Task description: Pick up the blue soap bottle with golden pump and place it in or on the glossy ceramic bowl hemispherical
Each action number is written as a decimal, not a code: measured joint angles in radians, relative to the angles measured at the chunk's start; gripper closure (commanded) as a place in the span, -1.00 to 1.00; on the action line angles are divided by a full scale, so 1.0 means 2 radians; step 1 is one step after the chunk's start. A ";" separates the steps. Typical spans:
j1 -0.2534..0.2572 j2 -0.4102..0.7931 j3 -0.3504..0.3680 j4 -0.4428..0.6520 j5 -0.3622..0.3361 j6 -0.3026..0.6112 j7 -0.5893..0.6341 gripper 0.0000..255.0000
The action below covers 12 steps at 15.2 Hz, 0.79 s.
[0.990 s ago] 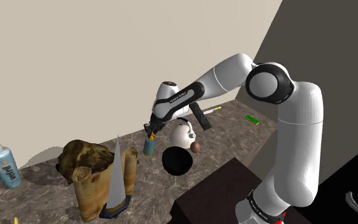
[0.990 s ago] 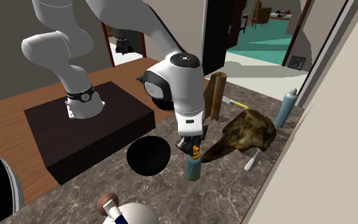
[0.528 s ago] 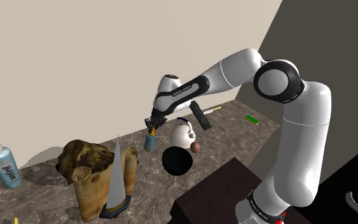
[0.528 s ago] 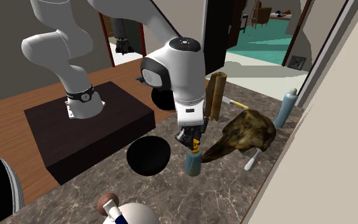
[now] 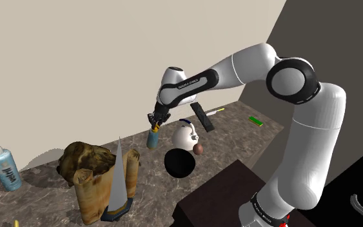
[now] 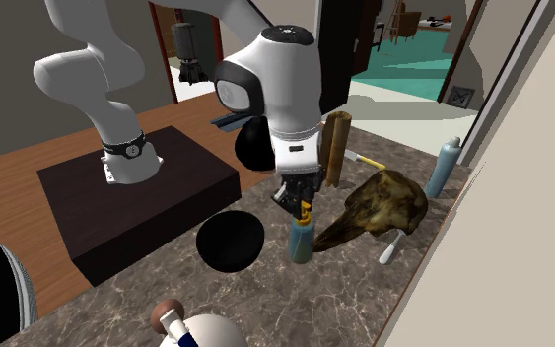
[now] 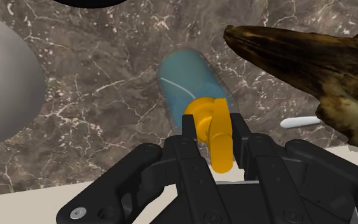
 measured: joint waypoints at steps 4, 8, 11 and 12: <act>0.000 -0.018 0.000 0.006 0.000 -0.024 0.003 1.00; 0.000 -0.031 0.000 0.014 -0.001 -0.045 0.004 1.00; -0.001 -0.044 0.000 0.019 -0.001 -0.063 0.006 1.00; 0.000 -0.048 0.000 0.021 -0.001 -0.069 0.007 1.00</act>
